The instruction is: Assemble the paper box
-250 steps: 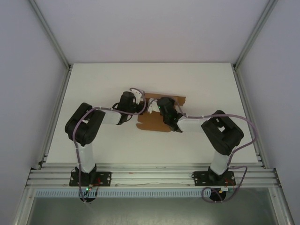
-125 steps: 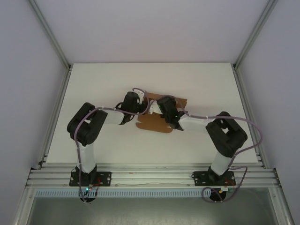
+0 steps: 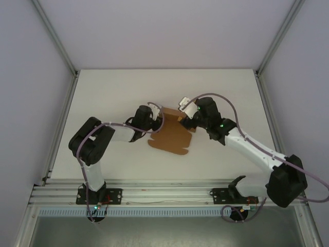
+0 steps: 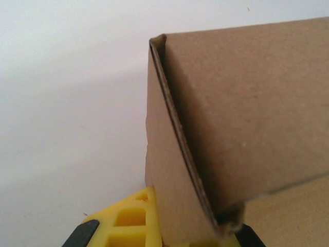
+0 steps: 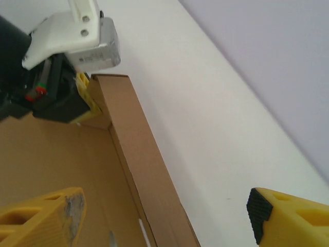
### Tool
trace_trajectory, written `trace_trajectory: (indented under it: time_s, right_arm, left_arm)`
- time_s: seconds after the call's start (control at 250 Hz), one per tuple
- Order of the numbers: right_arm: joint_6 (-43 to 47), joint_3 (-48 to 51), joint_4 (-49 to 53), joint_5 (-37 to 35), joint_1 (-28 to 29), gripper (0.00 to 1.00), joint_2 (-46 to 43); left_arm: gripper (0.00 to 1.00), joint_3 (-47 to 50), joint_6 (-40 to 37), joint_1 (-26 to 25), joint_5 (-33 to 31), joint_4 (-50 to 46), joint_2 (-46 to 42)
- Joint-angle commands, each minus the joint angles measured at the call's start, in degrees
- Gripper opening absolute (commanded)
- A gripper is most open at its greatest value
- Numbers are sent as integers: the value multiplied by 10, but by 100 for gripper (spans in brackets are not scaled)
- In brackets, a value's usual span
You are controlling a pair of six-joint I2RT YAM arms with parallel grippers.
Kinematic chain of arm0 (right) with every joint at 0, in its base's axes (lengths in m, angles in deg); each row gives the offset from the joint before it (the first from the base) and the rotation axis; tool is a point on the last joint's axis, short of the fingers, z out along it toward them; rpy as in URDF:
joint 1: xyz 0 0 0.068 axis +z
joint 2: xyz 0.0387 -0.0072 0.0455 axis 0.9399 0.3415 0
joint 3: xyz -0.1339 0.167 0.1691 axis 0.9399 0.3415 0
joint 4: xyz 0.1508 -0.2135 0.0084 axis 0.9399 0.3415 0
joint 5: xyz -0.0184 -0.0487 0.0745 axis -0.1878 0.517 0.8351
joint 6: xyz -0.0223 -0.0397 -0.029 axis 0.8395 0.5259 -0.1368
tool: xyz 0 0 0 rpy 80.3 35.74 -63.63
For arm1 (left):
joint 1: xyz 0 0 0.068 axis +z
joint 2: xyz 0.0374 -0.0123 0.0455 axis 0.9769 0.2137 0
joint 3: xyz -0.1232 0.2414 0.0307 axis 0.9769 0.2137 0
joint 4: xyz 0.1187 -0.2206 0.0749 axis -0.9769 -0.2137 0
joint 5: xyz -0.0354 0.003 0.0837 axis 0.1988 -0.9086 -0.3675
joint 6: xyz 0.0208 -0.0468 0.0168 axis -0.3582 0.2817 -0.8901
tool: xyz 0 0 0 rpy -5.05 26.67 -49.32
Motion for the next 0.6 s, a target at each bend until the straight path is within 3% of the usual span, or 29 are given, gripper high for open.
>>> trace_trajectory:
  time_s: [0.0, 0.136, 0.384, 0.6]
  right_arm:
    - [-137, -68, 69, 57, -43, 73, 73]
    - [-119, -173, 164, 193, -68, 68, 174]
    - [-89, -305, 276, 221, -71, 55, 329]
    - [-77, -350, 322, 266, -71, 44, 399]
  left_arm:
    - [0, 13, -30, -17, -16, -4, -20]
    - [0, 10, -39, -30, -25, -11, -15]
    - [0, 21, -47, -40, -28, -7, -17]
    - [0, 21, -34, -41, -39, 2, -8]
